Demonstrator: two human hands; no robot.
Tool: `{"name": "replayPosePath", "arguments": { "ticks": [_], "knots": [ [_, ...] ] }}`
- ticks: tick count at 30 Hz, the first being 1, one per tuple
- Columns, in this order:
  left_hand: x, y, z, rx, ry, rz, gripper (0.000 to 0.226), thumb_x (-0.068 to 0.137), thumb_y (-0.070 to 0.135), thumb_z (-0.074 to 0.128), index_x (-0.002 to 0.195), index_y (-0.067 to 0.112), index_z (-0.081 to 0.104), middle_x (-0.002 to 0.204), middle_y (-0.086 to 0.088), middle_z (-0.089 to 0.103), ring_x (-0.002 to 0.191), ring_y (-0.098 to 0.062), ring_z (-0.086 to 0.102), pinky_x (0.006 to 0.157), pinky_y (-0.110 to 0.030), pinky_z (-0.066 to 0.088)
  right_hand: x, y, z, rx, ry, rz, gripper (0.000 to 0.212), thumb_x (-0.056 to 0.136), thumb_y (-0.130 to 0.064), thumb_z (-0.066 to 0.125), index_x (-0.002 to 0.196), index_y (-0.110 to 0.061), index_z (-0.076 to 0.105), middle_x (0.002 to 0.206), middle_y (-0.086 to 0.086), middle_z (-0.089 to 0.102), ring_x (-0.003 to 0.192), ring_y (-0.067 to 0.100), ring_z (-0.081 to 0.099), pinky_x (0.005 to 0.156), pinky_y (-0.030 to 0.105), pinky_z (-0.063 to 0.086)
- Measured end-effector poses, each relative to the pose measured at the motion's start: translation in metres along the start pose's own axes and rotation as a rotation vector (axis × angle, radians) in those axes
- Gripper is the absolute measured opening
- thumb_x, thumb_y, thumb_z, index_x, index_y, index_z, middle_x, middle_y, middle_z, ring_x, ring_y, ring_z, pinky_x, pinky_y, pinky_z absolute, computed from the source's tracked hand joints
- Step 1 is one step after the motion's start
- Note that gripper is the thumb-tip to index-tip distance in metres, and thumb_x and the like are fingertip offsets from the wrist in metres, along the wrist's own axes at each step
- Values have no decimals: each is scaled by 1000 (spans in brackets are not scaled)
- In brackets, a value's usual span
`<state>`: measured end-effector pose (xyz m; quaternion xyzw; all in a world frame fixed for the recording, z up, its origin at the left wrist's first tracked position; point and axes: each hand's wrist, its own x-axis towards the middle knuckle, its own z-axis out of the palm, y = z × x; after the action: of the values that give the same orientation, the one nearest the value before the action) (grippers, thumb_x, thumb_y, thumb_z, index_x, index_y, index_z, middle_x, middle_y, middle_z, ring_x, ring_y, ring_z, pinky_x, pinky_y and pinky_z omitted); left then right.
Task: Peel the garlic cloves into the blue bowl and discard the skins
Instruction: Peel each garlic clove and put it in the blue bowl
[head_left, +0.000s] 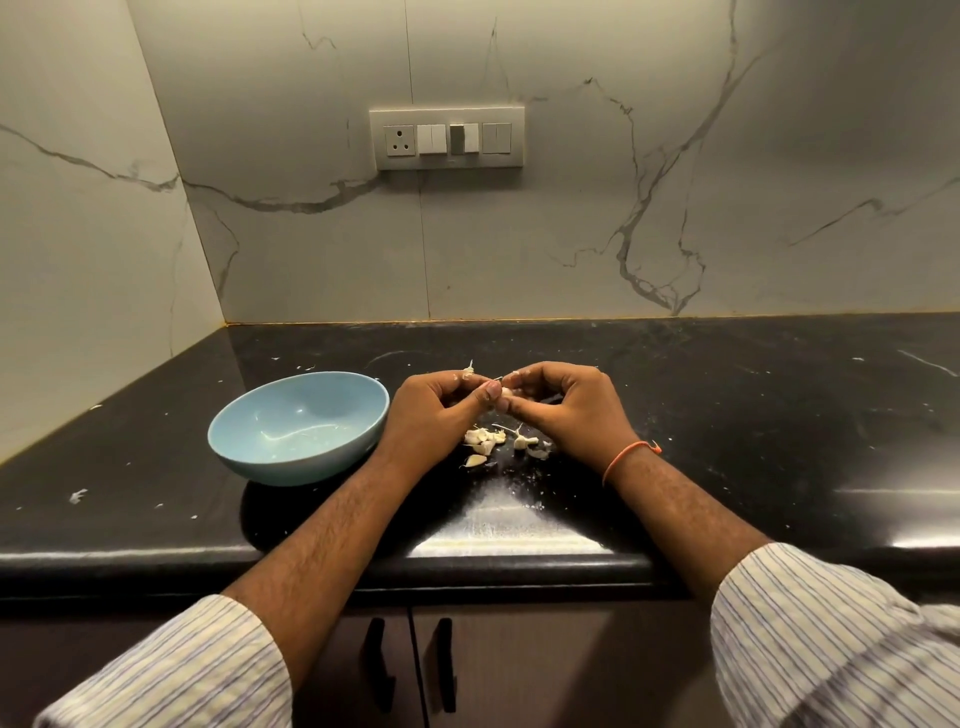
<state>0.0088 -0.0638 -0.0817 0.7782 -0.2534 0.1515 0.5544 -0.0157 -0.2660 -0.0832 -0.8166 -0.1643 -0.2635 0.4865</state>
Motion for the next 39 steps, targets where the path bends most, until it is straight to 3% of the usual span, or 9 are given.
{"name": "replayPosePath", "arguments": {
  "ticks": [11,14,19,25,28,30,35,39],
  "knots": [
    [3,-6,-1,-3,-27,-97,17,98,32,75,104,19,83,88,5,82,88,-10,78,85,-30,62,-1,-2,1,-91,-102,-46,15,97,-22,76,109,-16,83,89,-8,81,83,3,77,80,32,65],
    [4,-6,-2,-67,-25,-155,19,98,32,74,104,16,83,88,2,82,88,-13,79,86,-31,61,0,0,1,-37,-113,-11,15,96,-21,76,109,-16,83,89,-6,82,85,9,79,82,39,65],
    [2,-1,2,-76,-4,-118,12,99,30,73,98,22,82,86,4,82,85,-11,79,82,-26,62,1,-1,2,-41,4,0,19,86,-23,86,103,-15,84,90,-5,82,82,3,77,81,32,65],
    [3,-3,0,-139,-104,-128,20,97,33,74,103,15,79,98,-5,81,101,-25,76,95,-37,61,0,0,2,52,-43,22,21,84,-26,88,100,-14,84,89,-3,82,86,13,79,84,40,65],
    [3,-3,0,-193,-143,-172,19,101,31,70,105,14,77,95,-3,79,89,-12,72,85,-28,58,0,1,0,135,-130,61,21,89,-27,84,106,-15,82,96,0,82,94,19,79,91,46,64],
    [3,1,-1,-228,-173,-209,19,103,29,66,108,13,76,94,0,79,86,-5,70,80,-21,55,0,0,0,136,-186,75,21,95,-29,78,113,-17,80,101,-2,82,99,17,78,95,45,62],
    [4,-2,-6,-281,-183,-262,22,102,36,67,112,21,79,108,-9,80,103,-24,70,103,-47,54,0,-4,-2,106,-224,90,18,102,-27,68,114,-21,80,98,-4,81,96,11,76,88,31,60],
    [5,-4,-7,-266,-222,-258,25,103,38,64,112,20,80,111,-19,77,100,-29,65,98,-47,52,0,-6,-3,104,-195,68,19,103,-25,67,109,-15,82,92,-3,82,86,6,75,80,21,55]
  ]
}}
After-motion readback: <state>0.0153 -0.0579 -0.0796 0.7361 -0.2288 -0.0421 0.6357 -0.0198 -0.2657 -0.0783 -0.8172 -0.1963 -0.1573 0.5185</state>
